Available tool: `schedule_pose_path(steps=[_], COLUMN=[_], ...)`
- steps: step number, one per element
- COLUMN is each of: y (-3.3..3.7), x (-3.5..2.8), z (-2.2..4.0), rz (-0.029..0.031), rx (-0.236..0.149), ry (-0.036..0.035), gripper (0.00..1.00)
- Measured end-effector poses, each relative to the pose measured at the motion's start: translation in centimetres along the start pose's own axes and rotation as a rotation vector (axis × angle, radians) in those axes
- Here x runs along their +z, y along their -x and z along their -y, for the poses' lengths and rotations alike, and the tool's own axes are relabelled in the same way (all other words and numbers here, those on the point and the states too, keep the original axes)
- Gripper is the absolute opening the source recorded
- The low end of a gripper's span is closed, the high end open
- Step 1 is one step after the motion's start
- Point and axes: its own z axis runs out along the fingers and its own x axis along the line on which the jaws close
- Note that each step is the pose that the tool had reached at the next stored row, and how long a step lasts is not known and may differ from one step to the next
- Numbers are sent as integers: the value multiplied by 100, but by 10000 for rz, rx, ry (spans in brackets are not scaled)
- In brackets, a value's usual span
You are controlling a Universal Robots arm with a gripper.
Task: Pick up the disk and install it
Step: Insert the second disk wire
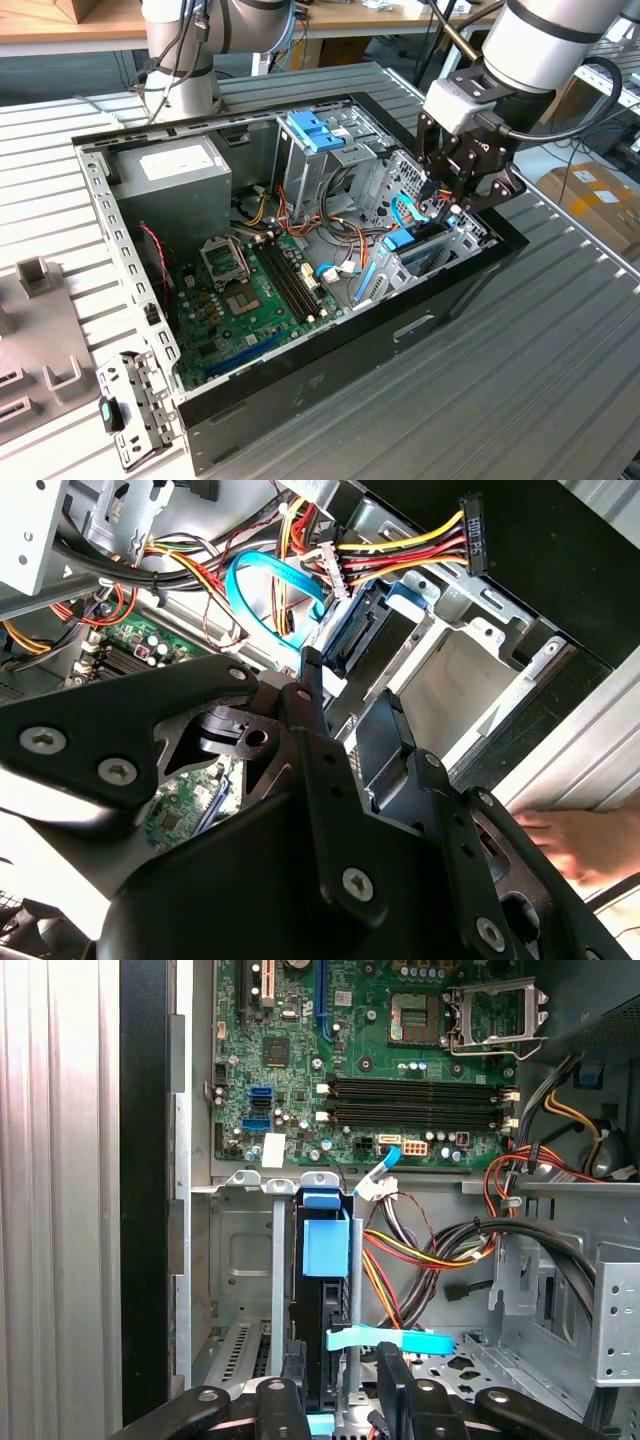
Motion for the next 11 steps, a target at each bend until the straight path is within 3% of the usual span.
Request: schedule_pose_path(steps=[5, 11], y=[-1, 0], x=[2, 6], z=[50, 161], rz=[-1, -1], rx=[0, -1], ry=[0, 0], gripper=[42, 42])
